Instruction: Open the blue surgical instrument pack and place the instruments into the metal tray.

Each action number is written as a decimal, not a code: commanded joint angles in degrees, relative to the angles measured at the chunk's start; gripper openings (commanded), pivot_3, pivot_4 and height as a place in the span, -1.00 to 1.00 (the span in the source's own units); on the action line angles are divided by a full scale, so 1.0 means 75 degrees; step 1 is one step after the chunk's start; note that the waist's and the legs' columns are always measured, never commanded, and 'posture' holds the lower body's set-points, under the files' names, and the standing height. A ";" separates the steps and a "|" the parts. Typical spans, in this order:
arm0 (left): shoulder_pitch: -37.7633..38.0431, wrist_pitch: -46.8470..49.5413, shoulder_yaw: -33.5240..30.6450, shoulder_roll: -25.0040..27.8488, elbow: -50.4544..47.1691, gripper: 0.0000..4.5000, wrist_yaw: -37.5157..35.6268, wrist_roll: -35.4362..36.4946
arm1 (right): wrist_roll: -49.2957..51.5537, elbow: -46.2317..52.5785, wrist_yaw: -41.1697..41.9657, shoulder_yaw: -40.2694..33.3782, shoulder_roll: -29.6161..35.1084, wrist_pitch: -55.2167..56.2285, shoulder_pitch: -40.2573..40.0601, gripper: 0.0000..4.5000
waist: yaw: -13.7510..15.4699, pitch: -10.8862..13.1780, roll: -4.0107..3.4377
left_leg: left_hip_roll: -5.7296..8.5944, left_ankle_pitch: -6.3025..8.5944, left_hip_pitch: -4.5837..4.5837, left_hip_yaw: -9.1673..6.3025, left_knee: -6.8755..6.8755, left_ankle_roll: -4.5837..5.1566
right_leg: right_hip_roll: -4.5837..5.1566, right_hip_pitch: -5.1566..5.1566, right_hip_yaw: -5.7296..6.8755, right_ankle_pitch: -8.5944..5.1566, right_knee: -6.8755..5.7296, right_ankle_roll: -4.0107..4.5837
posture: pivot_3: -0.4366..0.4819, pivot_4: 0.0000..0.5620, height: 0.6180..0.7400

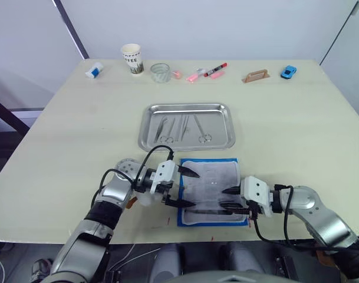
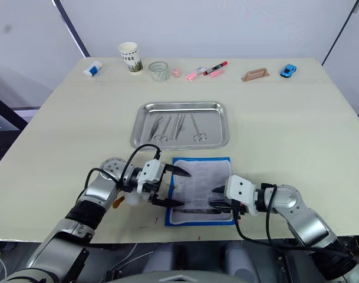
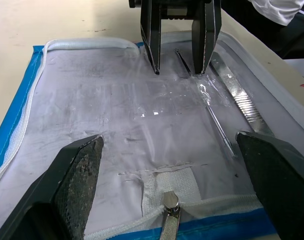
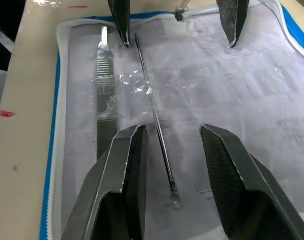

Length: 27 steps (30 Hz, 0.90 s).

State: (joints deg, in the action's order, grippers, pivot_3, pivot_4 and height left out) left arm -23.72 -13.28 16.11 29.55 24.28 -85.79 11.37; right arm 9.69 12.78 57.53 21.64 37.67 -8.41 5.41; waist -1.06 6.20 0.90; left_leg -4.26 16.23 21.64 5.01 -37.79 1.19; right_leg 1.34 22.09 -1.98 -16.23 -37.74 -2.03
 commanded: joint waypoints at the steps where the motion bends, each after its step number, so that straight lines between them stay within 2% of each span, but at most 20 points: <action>1: 0.0341 0.0120 0.0233 0.0104 0.0263 1.00 -0.0020 -0.0315 | -0.0622 -0.0742 0.0070 0.0400 0.0050 0.0058 -0.0099 -0.91 | -0.0006 -0.0018 0.0008 | -0.0001 0.0000 -0.0004 0.0003 0.0000 0.0000 | -0.0002 -0.0001 -0.0005 0.0000 -0.0003 0.0001 | -0.05 -0.47 1.00; 2: 0.0342 0.0120 0.0232 0.0103 0.0262 1.00 -0.0015 -0.0314 | -0.0646 -0.0778 0.0058 0.0401 0.0036 0.0090 -0.0105 -0.96 | -0.0006 -0.0024 0.0012 | -0.0002 0.0000 -0.0006 0.0004 0.0000 0.0000 | -0.0003 -0.0001 -0.0007 -0.0001 -0.0005 0.0001 | -0.05 -0.47 1.00; 6: 0.0345 0.0119 0.0224 0.0098 0.0262 1.00 -0.0006 -0.0309 | -0.0659 -0.0810 -0.0026 0.0332 0.0019 0.0114 -0.0089 -0.96 | -0.0006 -0.0041 0.0025 | -0.0002 0.0000 -0.0010 0.0001 0.0001 0.0000 | -0.0007 -0.0001 -0.0016 -0.0002 -0.0006 0.0004 | -0.05 -0.47 1.00; 11: 0.0328 0.0117 0.0224 0.0082 0.0270 1.00 0.0015 -0.0315 | -0.0557 -0.0182 -0.0017 0.0066 0.0262 -0.0395 0.0078 -0.96 | 0.0002 -0.0040 0.0021 | -0.0003 0.0000 -0.0016 0.0003 0.0001 0.0000 | -0.0013 -0.0001 -0.0030 -0.0002 -0.0010 0.0005 | -0.05 -0.47 1.00; 27: 0.0253 0.0079 0.0263 0.0028 0.0392 1.00 0.0068 -0.0338 | -0.0059 0.2099 -0.0024 -0.0250 0.0898 -0.3223 0.0633 -0.96 | 0.0040 -0.0032 0.0012 | -0.0001 0.0001 -0.0003 0.0005 0.0000 0.0000 | -0.0006 0.0010 -0.0032 -0.0002 -0.0007 0.0005 | -0.05 -0.47 1.00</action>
State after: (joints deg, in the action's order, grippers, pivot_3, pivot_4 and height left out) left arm -24.04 -13.30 16.31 29.45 24.23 -85.25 11.34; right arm 8.68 26.08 57.12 21.66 42.99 -30.47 9.42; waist -0.76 5.96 0.99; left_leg -4.27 16.24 21.64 5.04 -37.79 1.19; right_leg 1.29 22.19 -2.22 -16.25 -37.79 -1.99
